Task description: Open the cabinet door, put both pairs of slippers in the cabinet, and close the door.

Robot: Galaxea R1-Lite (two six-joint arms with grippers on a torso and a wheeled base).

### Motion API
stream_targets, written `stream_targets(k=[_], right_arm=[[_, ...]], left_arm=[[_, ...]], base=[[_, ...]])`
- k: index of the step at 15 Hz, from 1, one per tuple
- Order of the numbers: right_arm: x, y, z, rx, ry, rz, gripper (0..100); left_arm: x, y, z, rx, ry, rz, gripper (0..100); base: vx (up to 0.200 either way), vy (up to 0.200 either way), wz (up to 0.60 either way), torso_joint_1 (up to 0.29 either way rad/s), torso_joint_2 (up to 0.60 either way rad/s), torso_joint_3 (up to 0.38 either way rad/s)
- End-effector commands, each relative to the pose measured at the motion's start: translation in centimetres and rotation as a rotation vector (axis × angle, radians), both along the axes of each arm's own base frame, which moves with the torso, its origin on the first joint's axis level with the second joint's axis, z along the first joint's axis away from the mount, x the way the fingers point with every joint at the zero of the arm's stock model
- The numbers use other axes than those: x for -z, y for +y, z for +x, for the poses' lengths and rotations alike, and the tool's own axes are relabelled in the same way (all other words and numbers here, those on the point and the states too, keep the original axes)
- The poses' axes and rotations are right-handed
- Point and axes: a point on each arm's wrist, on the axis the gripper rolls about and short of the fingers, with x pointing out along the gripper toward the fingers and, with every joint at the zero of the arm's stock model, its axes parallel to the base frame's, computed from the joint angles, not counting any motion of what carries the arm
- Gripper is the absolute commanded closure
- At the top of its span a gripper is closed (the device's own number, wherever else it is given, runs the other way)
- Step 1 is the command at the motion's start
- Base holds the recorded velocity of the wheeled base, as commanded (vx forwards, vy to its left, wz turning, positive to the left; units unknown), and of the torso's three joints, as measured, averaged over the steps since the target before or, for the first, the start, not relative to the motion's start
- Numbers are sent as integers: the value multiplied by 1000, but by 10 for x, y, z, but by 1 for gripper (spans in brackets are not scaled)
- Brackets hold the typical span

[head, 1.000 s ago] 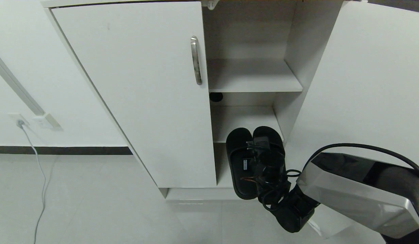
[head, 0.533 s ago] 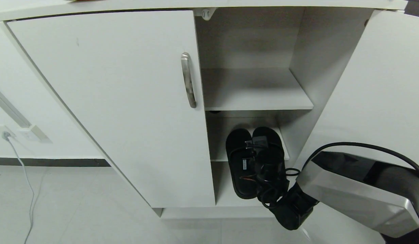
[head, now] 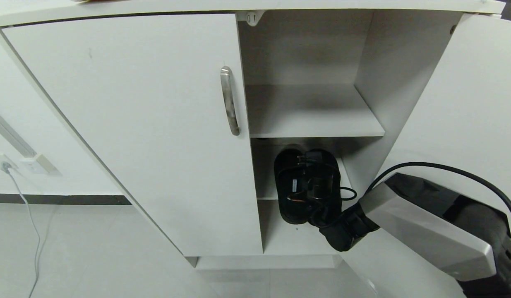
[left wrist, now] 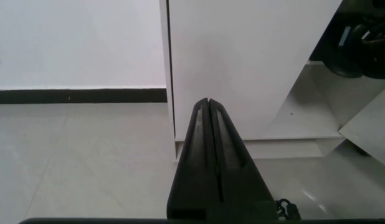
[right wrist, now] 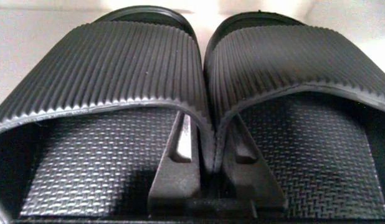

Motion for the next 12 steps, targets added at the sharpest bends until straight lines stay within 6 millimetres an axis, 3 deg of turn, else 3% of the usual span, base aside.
stream_targets(k=[1,12], right_arm=[[3,2,10,8,-7,5,100],[-14,-2,50,7,-4,1,100]], left_arm=[[0,0,0,0,1,0,100],[0,0,0,0,3,0,100]], base=[[0,0,0,0,0,0],[0,0,0,0,0,0]])
